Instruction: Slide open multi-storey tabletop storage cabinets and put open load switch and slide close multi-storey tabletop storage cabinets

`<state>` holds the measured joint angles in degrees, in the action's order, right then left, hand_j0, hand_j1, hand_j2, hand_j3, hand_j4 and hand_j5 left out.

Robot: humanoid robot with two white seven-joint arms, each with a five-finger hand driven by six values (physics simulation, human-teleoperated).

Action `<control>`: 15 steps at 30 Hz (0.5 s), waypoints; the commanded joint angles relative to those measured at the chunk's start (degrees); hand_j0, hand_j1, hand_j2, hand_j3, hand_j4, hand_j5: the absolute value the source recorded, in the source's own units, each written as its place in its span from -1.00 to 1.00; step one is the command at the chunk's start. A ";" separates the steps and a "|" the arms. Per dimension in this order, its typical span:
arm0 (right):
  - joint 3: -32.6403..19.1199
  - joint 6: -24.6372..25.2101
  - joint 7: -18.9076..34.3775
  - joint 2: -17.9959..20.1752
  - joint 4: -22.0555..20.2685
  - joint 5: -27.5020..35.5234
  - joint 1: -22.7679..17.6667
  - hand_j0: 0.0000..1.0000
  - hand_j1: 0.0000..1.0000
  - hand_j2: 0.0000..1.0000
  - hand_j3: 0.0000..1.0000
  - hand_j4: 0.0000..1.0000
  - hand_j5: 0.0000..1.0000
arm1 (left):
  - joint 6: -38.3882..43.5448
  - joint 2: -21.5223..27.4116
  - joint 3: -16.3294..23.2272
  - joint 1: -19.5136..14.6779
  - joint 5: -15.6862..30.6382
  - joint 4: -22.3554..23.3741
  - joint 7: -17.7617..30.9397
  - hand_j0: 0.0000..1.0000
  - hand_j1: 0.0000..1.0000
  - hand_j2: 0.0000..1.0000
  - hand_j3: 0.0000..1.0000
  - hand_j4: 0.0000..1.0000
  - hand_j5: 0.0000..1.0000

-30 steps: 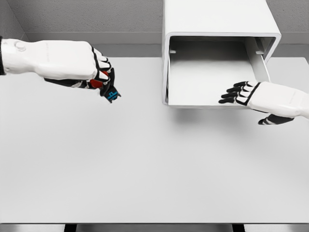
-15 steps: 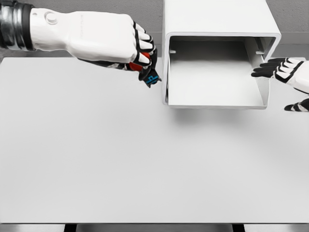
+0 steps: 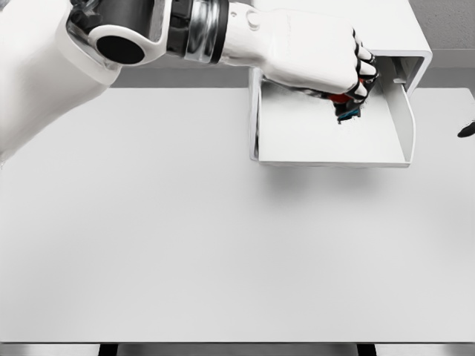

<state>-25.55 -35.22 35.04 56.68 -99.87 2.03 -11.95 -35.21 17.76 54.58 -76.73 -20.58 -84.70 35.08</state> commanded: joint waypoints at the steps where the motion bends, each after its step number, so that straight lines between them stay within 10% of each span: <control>1: -0.99 0.22 -0.04 -0.08 0.11 0.34 -0.70 -0.05 -0.05 -0.05 -0.05 -0.05 -0.05 | 0.21 -3.08 1.06 0.00 -7.18 6.82 -0.08 -0.27 -0.27 -0.27 -0.27 -0.27 -0.27; 6: 0.94 0.22 -0.04 -0.16 -0.41 -0.27 -7.30 -0.08 -0.08 -0.08 -0.08 -0.08 -0.08 | 0.21 -4.40 5.19 0.09 -9.39 9.11 -0.08 -0.27 -0.27 -0.27 -0.27 -0.27 -0.27; 15: 18.34 0.22 -0.04 0.10 -0.85 -6.60 -1.50 -0.08 -0.08 -0.08 -0.08 -0.08 -0.08 | 0.21 -4.31 5.28 0.26 -9.39 9.20 -0.08 0.11 0.11 0.11 0.11 0.11 0.11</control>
<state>-10.95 -35.15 35.01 56.56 -100.67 -3.76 -13.18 -35.16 13.42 59.95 -76.55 -30.05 -75.59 35.03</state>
